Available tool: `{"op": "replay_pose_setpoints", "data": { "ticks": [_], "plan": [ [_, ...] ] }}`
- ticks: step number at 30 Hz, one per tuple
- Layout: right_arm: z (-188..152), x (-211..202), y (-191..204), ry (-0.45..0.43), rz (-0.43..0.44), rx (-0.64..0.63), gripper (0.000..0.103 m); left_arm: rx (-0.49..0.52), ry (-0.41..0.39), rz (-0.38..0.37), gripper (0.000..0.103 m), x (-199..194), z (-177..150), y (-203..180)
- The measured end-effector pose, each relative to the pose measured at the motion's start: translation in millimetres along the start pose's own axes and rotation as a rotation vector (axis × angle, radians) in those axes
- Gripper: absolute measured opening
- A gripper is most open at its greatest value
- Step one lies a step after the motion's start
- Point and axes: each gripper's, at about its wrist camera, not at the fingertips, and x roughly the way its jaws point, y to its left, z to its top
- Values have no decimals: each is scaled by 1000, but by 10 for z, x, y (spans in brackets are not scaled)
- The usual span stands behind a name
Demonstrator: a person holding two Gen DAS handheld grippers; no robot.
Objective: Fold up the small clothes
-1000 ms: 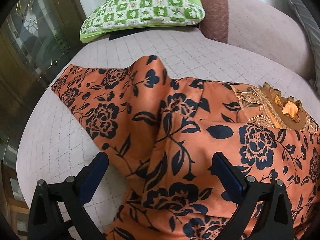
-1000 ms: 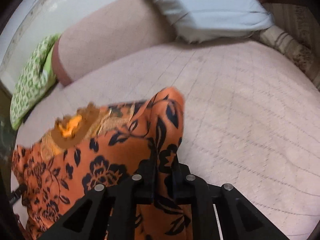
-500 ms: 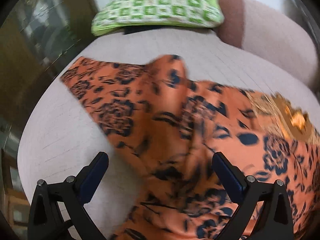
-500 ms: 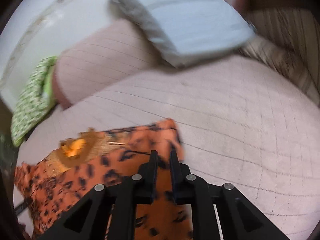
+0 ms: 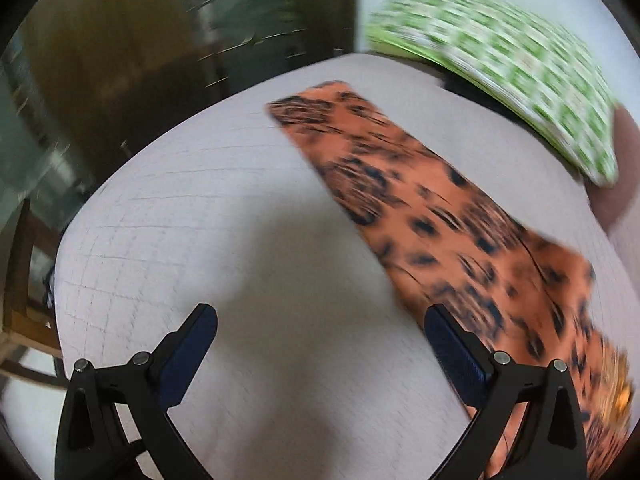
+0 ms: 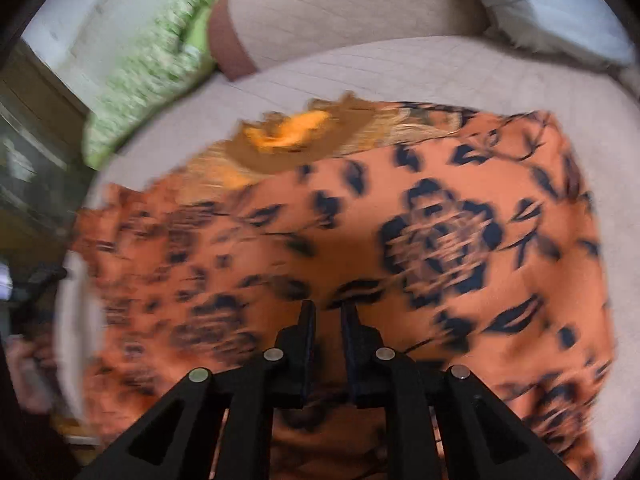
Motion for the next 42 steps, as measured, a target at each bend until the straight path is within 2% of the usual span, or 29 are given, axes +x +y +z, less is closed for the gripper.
{"op": "replay_pose_setpoints", "data": {
  "ticks": [3,6,9,12,14,15,16,18,20,22,23,24,25,27,28,33,38,42],
  "plan": [
    [-190,-25,137,11,85,19,16,-75,21,-28,103,132,186,237],
    [-389,23,306,50,166,8,16,-158,24,-95,103,242,349,422],
    [-474,217,537,109,167,-46,16,-220,68,-149,103,460,457,487],
    [-493,349,527,132,181,-19,17,-274,141,-256,103,726,507,409],
    [-445,360,476,144,208,0,17,-224,108,-233,103,755,573,263],
    [-426,367,462,150,217,4,17,-189,108,-257,102,781,620,168],
    [-404,362,435,154,226,8,17,-168,122,-290,97,835,666,95],
    [-370,425,419,161,244,20,17,-143,120,-259,95,920,758,-10],
    [-360,426,421,166,252,24,17,-114,96,-248,80,967,837,-89],
    [-348,422,423,169,250,14,17,-102,77,-236,48,1020,920,-114],
    [-341,422,432,169,247,6,17,-111,72,-238,39,1048,968,-98],
    [-338,418,442,167,243,0,16,-126,75,-248,21,1075,1004,-75],
    [-334,408,454,161,238,-9,16,-138,82,-264,9,1097,1028,-56],
    [-326,374,458,146,232,-20,16,-169,91,-318,8,1094,1050,-8],
    [-312,348,454,129,228,-21,16,-169,88,-321,7,1096,1077,13],
    [-173,63,251,-1,233,50,16,-97,-31,-422,6,505,1080,-101],
    [-17,-264,-144,-134,210,165,16,78,-114,-489,6,-327,928,-532],
    [75,-416,-527,-184,197,268,16,263,-198,-569,6,-1135,531,-1029]
  ]
}}
